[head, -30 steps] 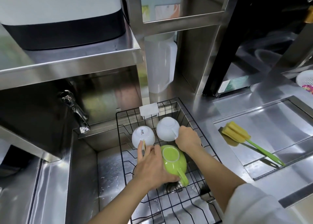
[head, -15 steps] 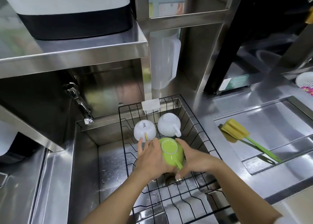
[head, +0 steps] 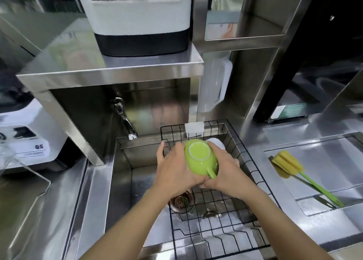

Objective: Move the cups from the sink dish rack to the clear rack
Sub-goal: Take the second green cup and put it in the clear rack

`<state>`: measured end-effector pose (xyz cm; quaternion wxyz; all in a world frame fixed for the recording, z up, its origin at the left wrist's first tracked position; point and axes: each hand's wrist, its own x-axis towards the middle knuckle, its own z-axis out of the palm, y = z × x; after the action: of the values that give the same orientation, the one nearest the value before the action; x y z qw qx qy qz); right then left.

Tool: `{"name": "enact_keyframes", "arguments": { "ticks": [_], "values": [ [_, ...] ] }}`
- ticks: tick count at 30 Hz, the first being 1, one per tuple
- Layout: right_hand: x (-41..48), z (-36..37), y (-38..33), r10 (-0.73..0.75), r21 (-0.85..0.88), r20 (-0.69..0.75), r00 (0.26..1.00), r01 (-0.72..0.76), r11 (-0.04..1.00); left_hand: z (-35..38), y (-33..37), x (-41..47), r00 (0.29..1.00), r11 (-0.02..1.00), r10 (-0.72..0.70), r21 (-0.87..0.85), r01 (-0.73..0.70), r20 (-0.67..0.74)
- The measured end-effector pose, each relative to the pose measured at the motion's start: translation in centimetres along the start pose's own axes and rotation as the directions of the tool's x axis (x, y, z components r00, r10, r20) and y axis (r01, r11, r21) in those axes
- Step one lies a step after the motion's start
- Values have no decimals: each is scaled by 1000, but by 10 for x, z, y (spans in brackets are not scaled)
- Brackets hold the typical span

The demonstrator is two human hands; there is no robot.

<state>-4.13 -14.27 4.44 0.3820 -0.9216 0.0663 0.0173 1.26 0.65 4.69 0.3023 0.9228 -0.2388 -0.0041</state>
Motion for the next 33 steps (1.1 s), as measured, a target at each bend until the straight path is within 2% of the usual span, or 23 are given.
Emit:
{"name": "enact_keyframes", "arguments": {
  "ticks": [3,8,17,24,28,33],
  "values": [
    [3,0,-43,-95,-23,-4,995,95,995,-41,-7,-12,992,1000,18,-2,-18,-123],
    [4,19,-119,-262,-67,47,964,264,962,-110,-33,-44,958,998,-32,41,46,-284],
    [-5,85,-266,-507,-55,120,854,515,855,-240,-94,-125,857,987,-124,29,159,-500],
    [1,148,-349,-570,-29,170,804,582,812,-307,-160,-161,839,968,-215,2,249,-500],
    [12,184,-376,-505,-98,195,841,529,843,-330,-203,-168,863,940,-341,-126,317,-372],
    [15,221,-389,-383,-235,159,910,412,880,-340,-250,-160,911,932,-358,-25,360,-206]
  ]
}}
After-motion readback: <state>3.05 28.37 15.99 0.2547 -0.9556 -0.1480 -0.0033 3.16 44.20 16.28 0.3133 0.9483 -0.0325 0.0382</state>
